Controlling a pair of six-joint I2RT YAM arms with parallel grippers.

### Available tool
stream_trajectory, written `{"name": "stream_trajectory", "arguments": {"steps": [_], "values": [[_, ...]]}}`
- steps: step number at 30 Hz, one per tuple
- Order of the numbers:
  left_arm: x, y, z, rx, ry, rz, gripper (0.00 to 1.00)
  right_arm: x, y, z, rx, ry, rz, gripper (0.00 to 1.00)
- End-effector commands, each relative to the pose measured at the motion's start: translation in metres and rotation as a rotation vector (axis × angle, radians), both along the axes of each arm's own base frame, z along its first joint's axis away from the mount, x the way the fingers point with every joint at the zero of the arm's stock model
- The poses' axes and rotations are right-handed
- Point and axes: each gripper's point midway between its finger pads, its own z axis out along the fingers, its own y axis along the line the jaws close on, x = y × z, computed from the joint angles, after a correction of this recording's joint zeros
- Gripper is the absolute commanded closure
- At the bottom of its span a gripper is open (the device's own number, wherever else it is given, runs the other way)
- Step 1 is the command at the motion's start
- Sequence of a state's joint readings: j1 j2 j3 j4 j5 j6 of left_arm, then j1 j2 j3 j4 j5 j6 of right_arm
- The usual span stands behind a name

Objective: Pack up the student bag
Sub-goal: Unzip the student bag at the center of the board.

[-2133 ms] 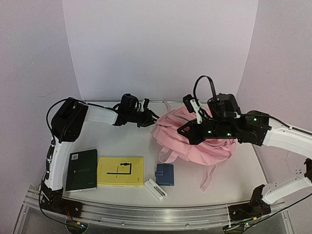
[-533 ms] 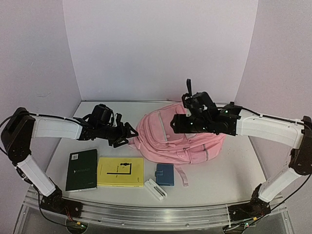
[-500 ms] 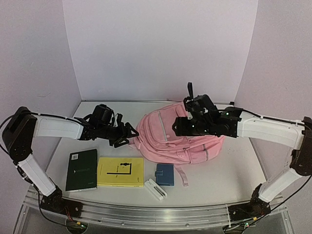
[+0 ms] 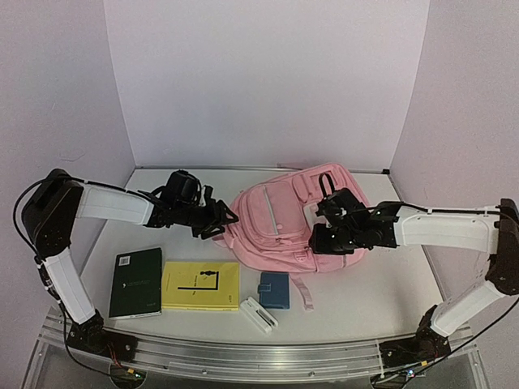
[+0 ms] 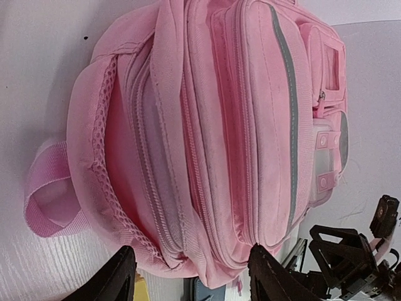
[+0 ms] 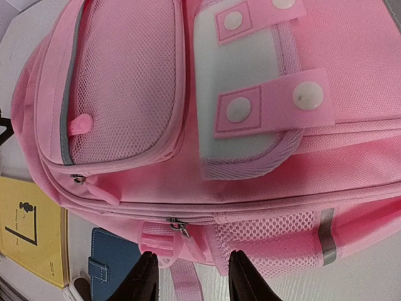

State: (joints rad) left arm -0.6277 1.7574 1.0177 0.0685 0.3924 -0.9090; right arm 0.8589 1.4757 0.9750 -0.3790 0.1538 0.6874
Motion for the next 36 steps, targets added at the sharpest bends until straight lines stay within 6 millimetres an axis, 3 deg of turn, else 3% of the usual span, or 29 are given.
{"name": "stream_trajectory", "arguments": {"steps": [1,6,13,17,36], "values": [[0.008,-0.005,0.006,0.007,-0.026,-0.004,0.41,-0.003,0.015,0.000,0.093,0.003,0.033,0.65],[0.009,-0.001,-0.017,0.064,0.022,0.012,0.45,-0.005,0.015,-0.008,0.090,0.014,0.047,0.68],[0.010,-0.001,-0.026,0.066,0.044,0.027,0.56,0.004,0.006,-0.030,0.064,0.046,0.016,0.75],[0.009,-0.001,-0.029,0.066,0.053,0.027,0.62,0.007,0.013,-0.032,0.085,0.047,0.037,0.76],[0.009,-0.004,-0.045,0.070,0.086,0.020,0.78,0.012,0.011,-0.052,0.074,0.066,0.045,0.87]]}}
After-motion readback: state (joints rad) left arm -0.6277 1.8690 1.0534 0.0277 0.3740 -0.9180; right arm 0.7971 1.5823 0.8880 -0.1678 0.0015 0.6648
